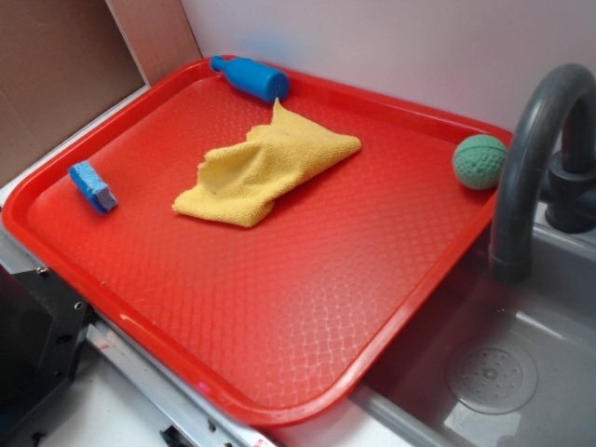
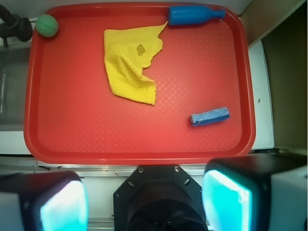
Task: Grab the blue sponge.
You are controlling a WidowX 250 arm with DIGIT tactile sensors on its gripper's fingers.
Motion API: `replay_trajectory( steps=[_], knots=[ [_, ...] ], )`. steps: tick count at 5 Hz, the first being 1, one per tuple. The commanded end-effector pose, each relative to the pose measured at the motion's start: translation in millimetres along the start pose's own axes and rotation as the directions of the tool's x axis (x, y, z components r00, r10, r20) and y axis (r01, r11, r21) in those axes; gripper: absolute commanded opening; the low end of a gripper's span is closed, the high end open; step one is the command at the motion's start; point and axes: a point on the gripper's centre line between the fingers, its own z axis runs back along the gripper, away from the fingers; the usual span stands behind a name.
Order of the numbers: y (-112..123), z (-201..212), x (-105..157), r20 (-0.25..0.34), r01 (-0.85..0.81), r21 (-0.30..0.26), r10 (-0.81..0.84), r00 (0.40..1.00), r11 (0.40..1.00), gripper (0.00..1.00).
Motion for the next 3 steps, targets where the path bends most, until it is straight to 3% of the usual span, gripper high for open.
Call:
replay_trajectory(
  steps=[1, 2, 3],
  knots=[
    [0, 0, 0, 0.0, 0.0, 0.0, 0.0, 1.0, 1.0, 1.0],
    [26, -12, 5, 0.106, -0.242, -0.032, 0.244, 0.964, 0.97, 1.0],
    [47, -32, 12, 0.126, -0.474, -0.056, 0.477, 0.87, 0.879, 1.0]
  ],
)
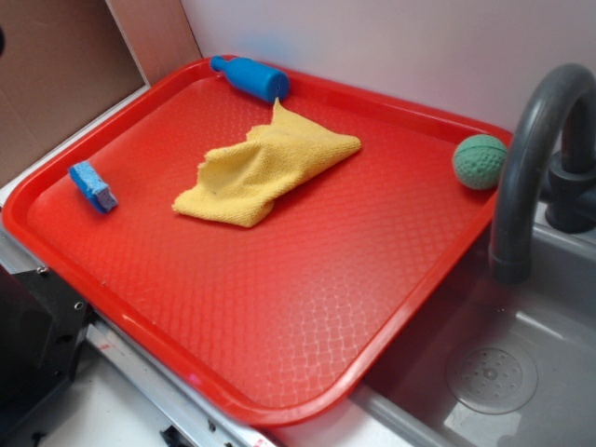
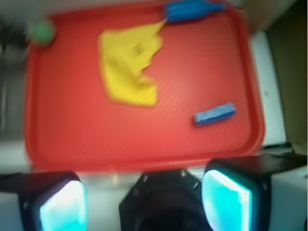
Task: Grab the blue sponge.
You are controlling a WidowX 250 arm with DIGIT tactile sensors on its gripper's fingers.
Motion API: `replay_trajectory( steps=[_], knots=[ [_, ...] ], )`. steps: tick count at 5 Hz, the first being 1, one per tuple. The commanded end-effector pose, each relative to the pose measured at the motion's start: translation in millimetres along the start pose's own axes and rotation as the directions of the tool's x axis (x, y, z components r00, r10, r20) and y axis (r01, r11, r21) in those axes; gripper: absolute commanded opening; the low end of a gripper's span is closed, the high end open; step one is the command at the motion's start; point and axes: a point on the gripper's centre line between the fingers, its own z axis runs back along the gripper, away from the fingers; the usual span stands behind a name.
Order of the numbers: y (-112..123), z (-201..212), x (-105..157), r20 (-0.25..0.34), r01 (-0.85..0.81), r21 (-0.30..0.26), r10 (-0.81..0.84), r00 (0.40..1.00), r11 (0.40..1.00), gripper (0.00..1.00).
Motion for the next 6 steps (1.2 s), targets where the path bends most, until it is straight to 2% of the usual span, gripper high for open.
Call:
replay_trajectory(
  steps=[1, 2, 3, 4, 5, 6],
  knots=[
    [37, -42, 19, 0.051, -0.461, 0.027, 0.46, 0.887, 0.887, 1.0],
    [58, -69, 26, 0.066, -0.669, 0.02, 0.666, 0.743, 0.743, 1.0],
    [73, -94, 24, 0.05, -0.836, -0.037, 0.837, 0.545, 0.547, 1.0],
    [89, -126, 25, 0.04, -0.886, 0.012, 0.885, 0.463, 0.463, 1.0],
    [98, -151, 25, 0.035, -0.881, 0.029, 0.88, 0.473, 0.472, 1.0],
    [102, -172, 30, -0.012, -0.859, 0.009, 0.859, 0.512, 0.512, 1.0]
  ],
)
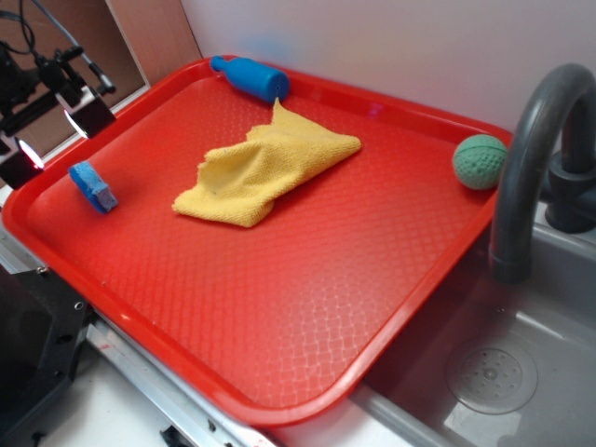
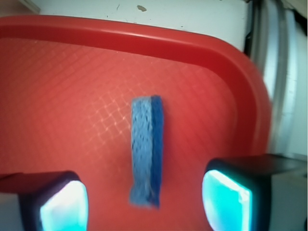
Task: Grab the blue sponge.
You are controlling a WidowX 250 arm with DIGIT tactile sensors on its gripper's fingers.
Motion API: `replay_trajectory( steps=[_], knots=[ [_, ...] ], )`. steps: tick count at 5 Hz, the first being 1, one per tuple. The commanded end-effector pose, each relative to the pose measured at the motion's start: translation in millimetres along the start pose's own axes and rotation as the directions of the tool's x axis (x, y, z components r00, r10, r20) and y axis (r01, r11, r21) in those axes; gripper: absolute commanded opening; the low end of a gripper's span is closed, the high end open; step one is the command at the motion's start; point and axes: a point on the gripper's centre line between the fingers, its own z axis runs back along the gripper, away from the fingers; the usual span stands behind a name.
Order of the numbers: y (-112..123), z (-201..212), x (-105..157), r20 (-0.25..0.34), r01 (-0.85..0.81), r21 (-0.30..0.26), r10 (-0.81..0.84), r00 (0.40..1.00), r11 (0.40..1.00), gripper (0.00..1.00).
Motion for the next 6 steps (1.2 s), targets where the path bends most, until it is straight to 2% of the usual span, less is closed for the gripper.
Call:
replay_trajectory(
  steps=[1, 2, 3, 4, 5, 6],
  knots=[
    [3, -34, 4, -0.02, 0.082, 0.008, -0.082, 0.996, 0.997, 1.0],
    [2, -44, -3, -0.029, 0.146, 0.042, -0.145, 0.989, 0.988, 0.43],
    [1, -48, -11, -0.006, 0.171, 0.061, -0.171, 0.985, 0.983, 0.0],
    [1, -50, -14, -0.007, 0.185, 0.066, -0.185, 0.983, 0.98, 0.0],
    [-15, -16, -13, -0.005, 0.412, 0.058, -0.412, 0.911, 0.909, 0.0],
    [-42, 26, -17, -0.039, 0.623, 0.027, -0.622, 0.782, 0.782, 0.0]
  ],
)
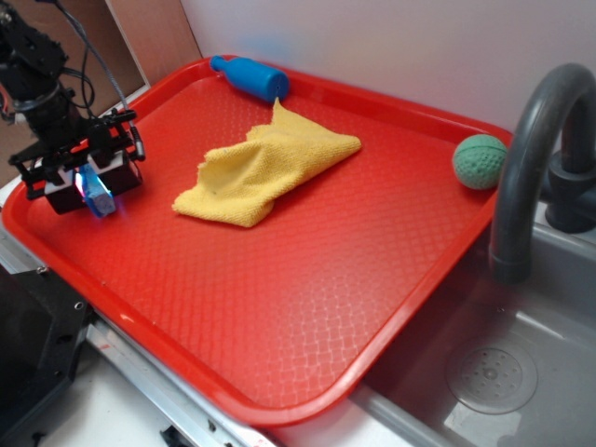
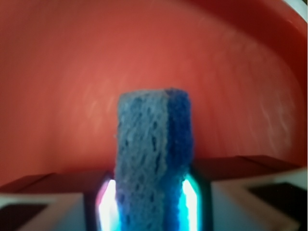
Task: Grab the blue sponge.
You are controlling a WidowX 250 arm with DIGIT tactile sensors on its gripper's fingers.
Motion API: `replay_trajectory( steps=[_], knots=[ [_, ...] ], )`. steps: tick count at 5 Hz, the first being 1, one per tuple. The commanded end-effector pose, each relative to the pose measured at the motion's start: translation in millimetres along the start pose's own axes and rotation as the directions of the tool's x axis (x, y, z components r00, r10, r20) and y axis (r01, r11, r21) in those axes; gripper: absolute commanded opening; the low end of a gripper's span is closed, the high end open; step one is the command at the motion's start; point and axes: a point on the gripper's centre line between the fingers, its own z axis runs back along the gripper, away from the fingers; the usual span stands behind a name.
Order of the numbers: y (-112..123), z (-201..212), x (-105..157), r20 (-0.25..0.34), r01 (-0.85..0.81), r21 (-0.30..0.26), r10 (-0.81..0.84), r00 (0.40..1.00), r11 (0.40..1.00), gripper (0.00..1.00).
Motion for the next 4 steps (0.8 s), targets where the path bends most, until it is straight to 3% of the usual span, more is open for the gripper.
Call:
replay_trajectory(
  steps=[1, 2, 3, 4],
  knots=[
    [-44, 91, -6, 0.034, 0.476, -0.081, -0.475, 0.879, 0.876, 0.0],
    [-65, 125, -31, 0.067, 0.668, -0.132, -0.665, 0.744, 0.733, 0.0],
    [-74, 162, -50, 0.111, 0.693, -0.151, -0.685, 0.72, 0.704, 0.0],
    [-78, 162, -59, 0.12, 0.675, -0.202, -0.666, 0.736, 0.71, 0.0]
  ],
)
